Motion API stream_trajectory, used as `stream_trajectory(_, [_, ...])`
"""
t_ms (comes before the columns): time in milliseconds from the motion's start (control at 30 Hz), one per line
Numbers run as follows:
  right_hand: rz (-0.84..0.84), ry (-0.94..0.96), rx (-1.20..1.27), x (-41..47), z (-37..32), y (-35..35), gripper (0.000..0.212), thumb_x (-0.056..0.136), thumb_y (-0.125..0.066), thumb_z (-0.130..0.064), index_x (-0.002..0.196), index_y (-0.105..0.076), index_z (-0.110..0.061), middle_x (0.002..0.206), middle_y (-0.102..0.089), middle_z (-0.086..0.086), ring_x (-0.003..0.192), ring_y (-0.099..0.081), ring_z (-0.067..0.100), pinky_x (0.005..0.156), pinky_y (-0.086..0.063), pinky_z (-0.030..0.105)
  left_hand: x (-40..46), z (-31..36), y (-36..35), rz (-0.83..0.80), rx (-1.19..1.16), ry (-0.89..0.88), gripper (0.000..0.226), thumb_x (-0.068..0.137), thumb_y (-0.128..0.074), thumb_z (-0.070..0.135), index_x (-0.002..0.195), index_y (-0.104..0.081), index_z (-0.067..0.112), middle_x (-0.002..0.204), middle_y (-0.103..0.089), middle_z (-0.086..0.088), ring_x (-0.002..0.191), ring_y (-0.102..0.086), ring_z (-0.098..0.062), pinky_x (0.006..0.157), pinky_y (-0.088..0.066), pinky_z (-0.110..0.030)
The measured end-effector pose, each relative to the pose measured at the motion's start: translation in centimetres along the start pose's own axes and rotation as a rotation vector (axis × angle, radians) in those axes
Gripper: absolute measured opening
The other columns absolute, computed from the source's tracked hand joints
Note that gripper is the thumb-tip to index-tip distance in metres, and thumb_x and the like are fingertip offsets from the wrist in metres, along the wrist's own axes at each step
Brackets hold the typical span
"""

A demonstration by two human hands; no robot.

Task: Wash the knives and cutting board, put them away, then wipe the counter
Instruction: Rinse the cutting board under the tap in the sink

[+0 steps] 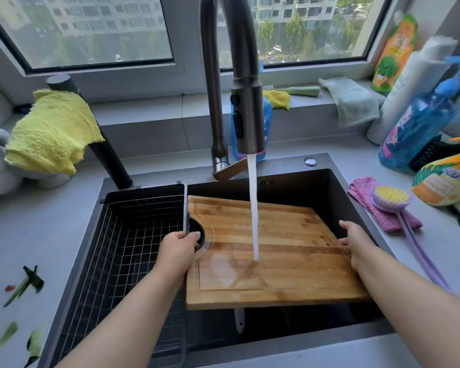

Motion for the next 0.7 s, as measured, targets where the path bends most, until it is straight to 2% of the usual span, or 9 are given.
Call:
stream_trajectory(100, [-0.003,0.054,-0.002,-0.6,-0.9,-0.1,0.055,0.094,-0.049,-0.038,0.136,-0.045,-0.003,0.126,-0.053,0.016,0.081,-0.054,0.026,0.067,-0.042,0.034,-0.2,0.0,-0.7,0.004,-0.002,0.04,0.027,0.095,-0.055,0.029,0.09,-0.059,0.003,0.084,-0.067,-0.017,0.069,-0.064,-0.03,0.07,-0.056,-0.044])
stream_trajectory(167, [-0.023,0.058,-0.016,-0.6,-1.1,0.0,0.052,0.095,-0.048,-0.037,0.133,-0.046,-0.002,0.12,-0.055,0.017,0.075,-0.053,0.025,0.061,-0.041,0.033,-0.2,0.0,-1.0,-0.001,-0.023,0.056,0.033,0.095,-0.055,0.033,0.089,-0.059,0.001,0.082,-0.068,-0.017,0.067,-0.066,-0.031,0.069,-0.056,-0.044])
stream_trajectory(300, [-0.064,0.016,-0.012,-0.5,-0.7,-0.1,0.044,0.092,-0.05,-0.04,0.112,-0.057,-0.001,0.091,-0.061,0.015,0.068,-0.057,0.027,0.057,-0.045,0.031,0.7,-0.3,-1.1,-0.014,0.012,0.018,0.053,0.092,-0.052,0.047,0.097,-0.064,-0.004,0.085,-0.073,-0.018,0.077,-0.07,-0.039,0.074,-0.057,-0.053])
stream_trajectory(400, [-0.074,0.009,-0.003,-0.4,-0.4,-0.1,0.036,0.093,-0.05,-0.036,0.088,-0.06,-0.002,0.075,-0.06,0.013,0.061,-0.055,0.027,0.055,-0.044,0.03,0.5,0.2,-1.1,-0.013,0.017,-0.039,0.05,0.096,-0.048,0.041,0.086,-0.062,-0.005,0.083,-0.072,-0.022,0.077,-0.07,-0.041,0.072,-0.056,-0.053])
stream_trajectory(467, [-0.076,0.013,-0.022,-0.3,-0.3,-0.1,0.036,0.094,-0.05,-0.036,0.082,-0.058,-0.003,0.074,-0.058,0.013,0.061,-0.055,0.027,0.055,-0.044,0.03,0.0,0.9,-1.0,0.004,0.009,-0.08,0.043,0.098,-0.047,0.037,0.084,-0.059,-0.001,0.081,-0.072,-0.022,0.068,-0.069,-0.036,0.066,-0.057,-0.048])
stream_trajectory(567, [-0.105,0.017,-0.073,-1.0,-0.1,-0.4,0.034,0.096,-0.048,-0.035,0.081,-0.056,-0.005,0.077,-0.057,0.013,0.066,-0.054,0.025,0.055,-0.04,0.031,-0.5,1.7,-0.6,0.011,0.006,-0.123,0.034,0.099,-0.048,0.032,0.081,-0.053,0.003,0.061,-0.069,-0.009,0.052,-0.063,-0.026,0.055,-0.054,-0.037])
stream_trajectory(633, [-0.131,0.002,-0.109,-1.2,0.3,-0.7,0.035,0.097,-0.047,-0.037,0.089,-0.057,-0.005,0.081,-0.059,0.014,0.07,-0.055,0.026,0.055,-0.039,0.031,-0.7,2.2,-0.3,0.014,0.014,-0.141,0.033,0.099,-0.048,0.031,0.078,-0.052,0.005,0.051,-0.066,-0.002,0.052,-0.062,-0.025,0.055,-0.053,-0.036])
stream_trajectory(700, [-0.15,-0.009,-0.134,-1.7,0.7,-1.1,0.039,0.096,-0.047,-0.04,0.101,-0.058,-0.003,0.087,-0.06,0.016,0.074,-0.057,0.028,0.056,-0.04,0.032,-0.8,2.6,0.2,0.017,0.007,-0.153,0.034,0.099,-0.048,0.03,0.076,-0.053,0.005,0.048,-0.064,-0.001,0.051,-0.061,-0.025,0.054,-0.051,-0.034])
Point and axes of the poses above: each hand's wrist, its own x-axis towards the middle knuckle, its own y-axis out of the back of the hand, z = x × y, the point moved 5 cm from there along x, towards the middle knuckle
